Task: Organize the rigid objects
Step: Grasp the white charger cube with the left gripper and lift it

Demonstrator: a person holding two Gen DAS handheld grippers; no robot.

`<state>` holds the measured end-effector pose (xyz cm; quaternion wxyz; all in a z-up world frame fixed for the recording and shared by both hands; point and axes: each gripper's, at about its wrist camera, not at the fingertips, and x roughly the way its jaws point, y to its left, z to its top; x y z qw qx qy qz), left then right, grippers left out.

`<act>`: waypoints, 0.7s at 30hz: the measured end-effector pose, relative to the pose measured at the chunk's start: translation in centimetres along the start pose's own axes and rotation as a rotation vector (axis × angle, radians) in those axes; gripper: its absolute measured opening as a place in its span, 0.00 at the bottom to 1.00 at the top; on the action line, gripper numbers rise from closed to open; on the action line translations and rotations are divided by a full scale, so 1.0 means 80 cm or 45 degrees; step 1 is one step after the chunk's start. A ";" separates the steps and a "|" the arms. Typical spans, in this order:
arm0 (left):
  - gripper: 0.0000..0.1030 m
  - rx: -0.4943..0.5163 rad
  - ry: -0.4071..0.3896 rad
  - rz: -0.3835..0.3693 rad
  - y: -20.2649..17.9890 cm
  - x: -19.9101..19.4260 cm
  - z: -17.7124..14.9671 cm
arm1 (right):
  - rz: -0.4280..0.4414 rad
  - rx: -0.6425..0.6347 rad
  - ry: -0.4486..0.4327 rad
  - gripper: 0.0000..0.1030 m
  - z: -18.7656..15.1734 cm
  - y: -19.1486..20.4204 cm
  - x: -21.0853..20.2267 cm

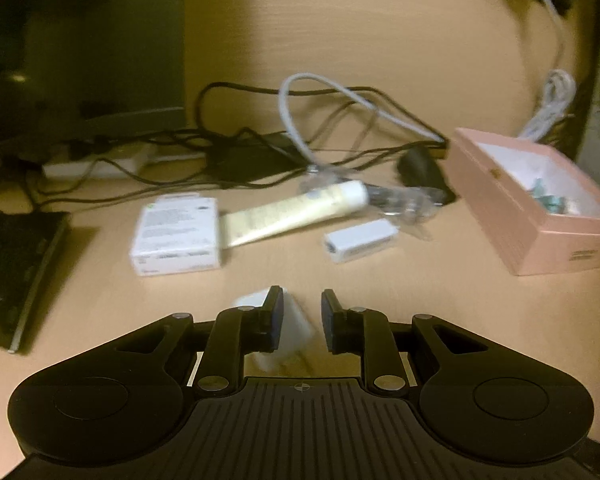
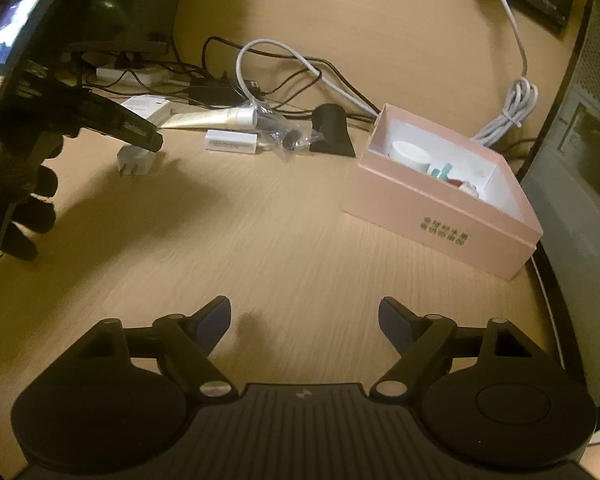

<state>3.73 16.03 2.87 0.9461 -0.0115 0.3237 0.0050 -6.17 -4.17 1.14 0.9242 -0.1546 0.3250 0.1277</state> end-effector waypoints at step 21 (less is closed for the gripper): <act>0.37 -0.239 0.052 -0.010 0.022 0.021 0.009 | 0.008 0.221 -0.006 0.98 -0.016 -0.012 0.026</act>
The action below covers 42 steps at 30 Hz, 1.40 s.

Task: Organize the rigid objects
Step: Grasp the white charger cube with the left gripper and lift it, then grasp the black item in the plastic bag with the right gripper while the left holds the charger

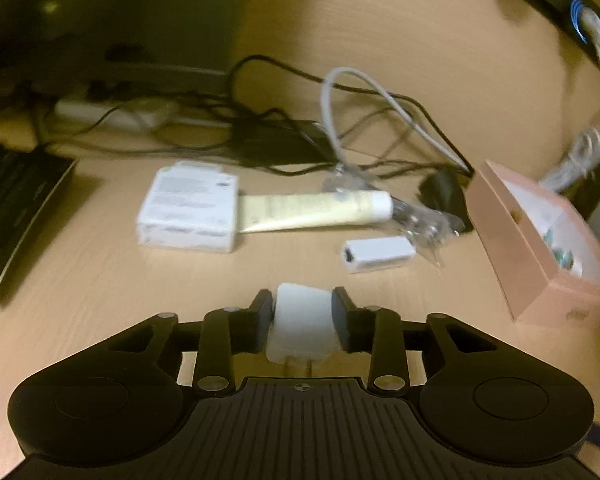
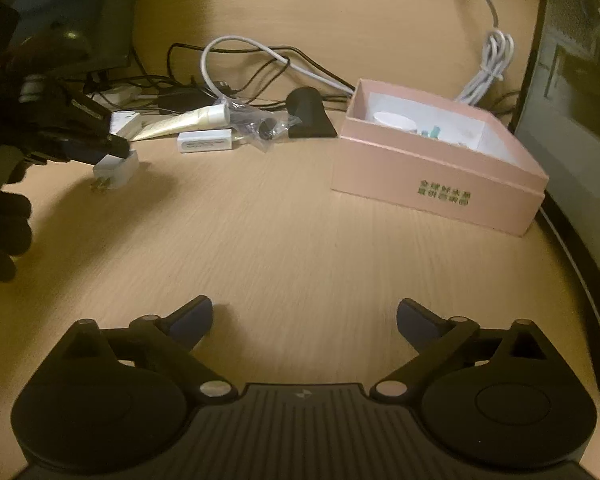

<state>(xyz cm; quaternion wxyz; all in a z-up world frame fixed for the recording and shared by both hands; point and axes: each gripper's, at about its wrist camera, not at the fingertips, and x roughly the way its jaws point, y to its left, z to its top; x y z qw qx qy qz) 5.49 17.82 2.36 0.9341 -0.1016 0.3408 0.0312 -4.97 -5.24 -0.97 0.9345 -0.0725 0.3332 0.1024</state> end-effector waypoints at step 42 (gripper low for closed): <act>0.23 0.032 0.123 -0.188 0.071 -0.083 -0.063 | -0.238 -0.385 0.242 0.52 0.290 0.067 0.283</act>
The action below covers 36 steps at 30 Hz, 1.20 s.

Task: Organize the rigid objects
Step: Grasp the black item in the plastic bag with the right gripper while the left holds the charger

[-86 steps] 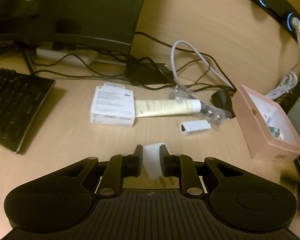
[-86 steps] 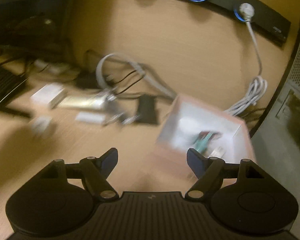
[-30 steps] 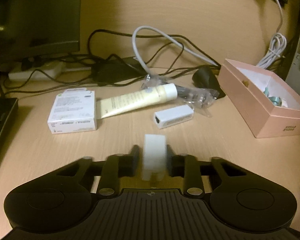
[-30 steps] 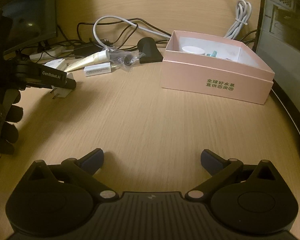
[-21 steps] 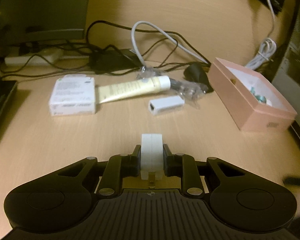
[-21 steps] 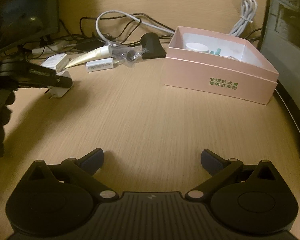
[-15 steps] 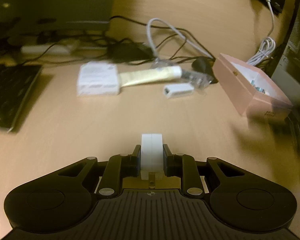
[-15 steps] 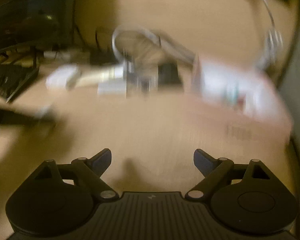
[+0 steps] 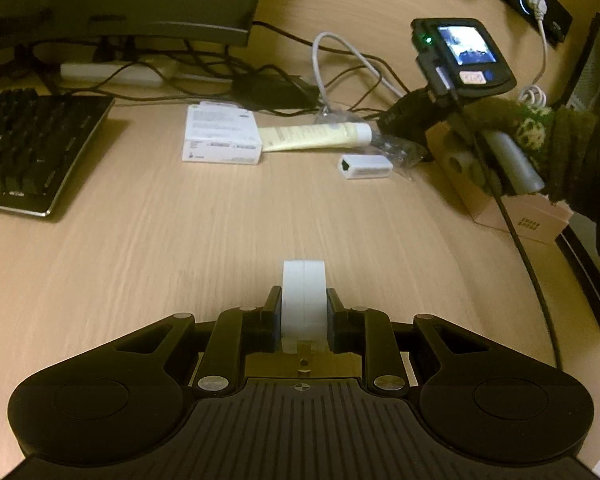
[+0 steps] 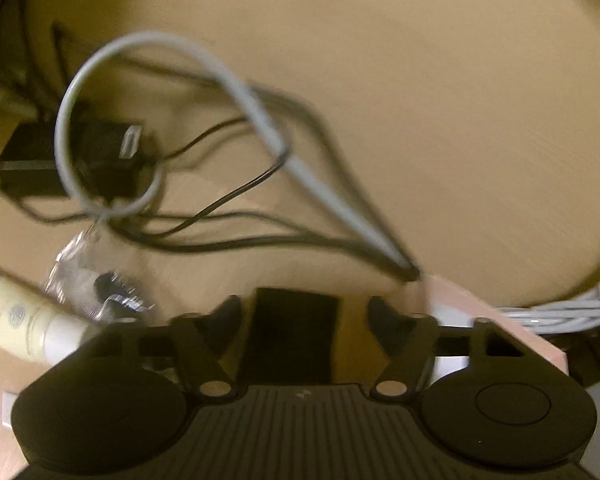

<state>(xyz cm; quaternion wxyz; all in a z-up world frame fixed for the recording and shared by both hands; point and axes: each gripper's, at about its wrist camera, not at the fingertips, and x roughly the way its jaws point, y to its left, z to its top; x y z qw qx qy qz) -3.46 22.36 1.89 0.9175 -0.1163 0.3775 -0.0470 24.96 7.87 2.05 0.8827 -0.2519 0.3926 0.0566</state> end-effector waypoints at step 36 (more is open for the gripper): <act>0.24 0.170 0.045 -0.033 -0.048 0.007 -0.009 | 0.522 0.301 -0.222 0.68 -0.169 0.002 -0.209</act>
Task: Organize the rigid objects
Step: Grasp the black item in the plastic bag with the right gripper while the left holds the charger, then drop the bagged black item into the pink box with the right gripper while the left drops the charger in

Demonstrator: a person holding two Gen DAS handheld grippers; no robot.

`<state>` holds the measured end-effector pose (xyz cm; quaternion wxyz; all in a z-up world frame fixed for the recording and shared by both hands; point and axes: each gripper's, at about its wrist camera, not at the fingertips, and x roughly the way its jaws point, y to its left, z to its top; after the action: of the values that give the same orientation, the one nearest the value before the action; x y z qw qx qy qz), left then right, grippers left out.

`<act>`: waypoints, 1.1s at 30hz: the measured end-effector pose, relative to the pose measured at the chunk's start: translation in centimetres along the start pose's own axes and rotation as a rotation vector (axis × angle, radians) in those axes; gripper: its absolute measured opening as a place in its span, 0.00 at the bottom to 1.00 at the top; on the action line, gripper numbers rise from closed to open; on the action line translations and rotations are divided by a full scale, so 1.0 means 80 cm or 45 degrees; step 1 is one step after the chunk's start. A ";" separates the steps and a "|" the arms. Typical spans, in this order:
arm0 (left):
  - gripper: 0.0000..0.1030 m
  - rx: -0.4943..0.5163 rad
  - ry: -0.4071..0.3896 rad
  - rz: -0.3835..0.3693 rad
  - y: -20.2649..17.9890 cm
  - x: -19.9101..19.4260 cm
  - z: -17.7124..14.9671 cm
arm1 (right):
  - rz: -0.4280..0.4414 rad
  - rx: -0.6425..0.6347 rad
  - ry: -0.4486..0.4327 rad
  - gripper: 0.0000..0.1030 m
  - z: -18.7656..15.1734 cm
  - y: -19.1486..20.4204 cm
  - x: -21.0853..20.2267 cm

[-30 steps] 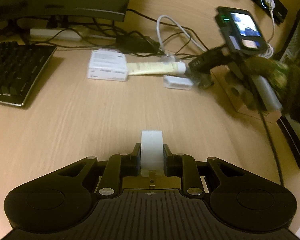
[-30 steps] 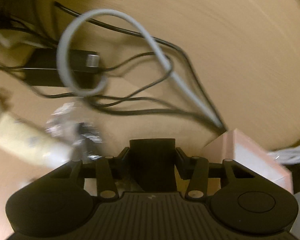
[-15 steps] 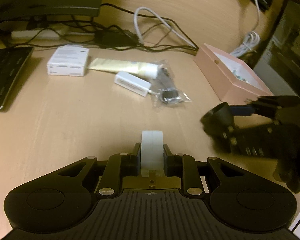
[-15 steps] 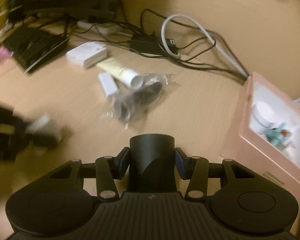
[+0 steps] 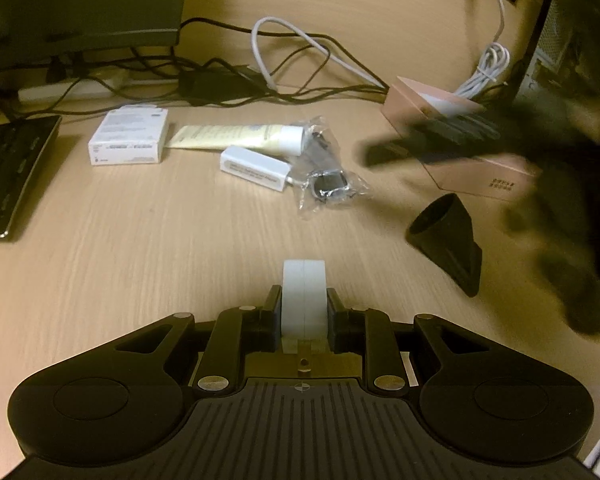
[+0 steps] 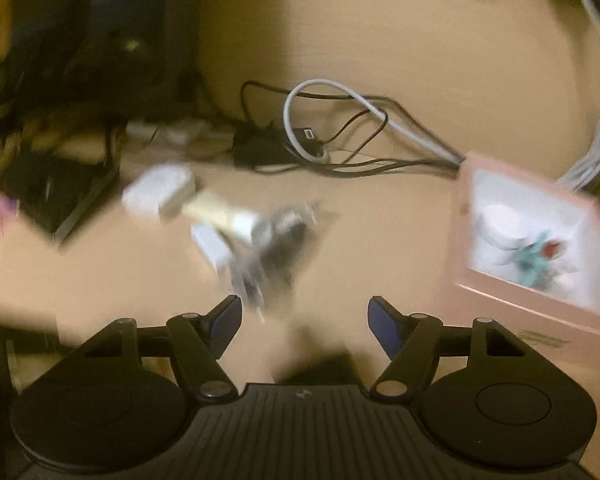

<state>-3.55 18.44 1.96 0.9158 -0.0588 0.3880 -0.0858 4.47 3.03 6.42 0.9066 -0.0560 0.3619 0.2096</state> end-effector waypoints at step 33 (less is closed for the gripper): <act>0.23 0.220 -0.152 -0.353 -0.166 -0.026 0.104 | -0.287 0.005 0.048 0.19 -0.104 -0.088 -0.188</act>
<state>-0.47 6.20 11.47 0.9181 -0.0378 0.3125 -0.2407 -7.61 -10.52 10.20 0.9176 -0.0985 0.3706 0.1046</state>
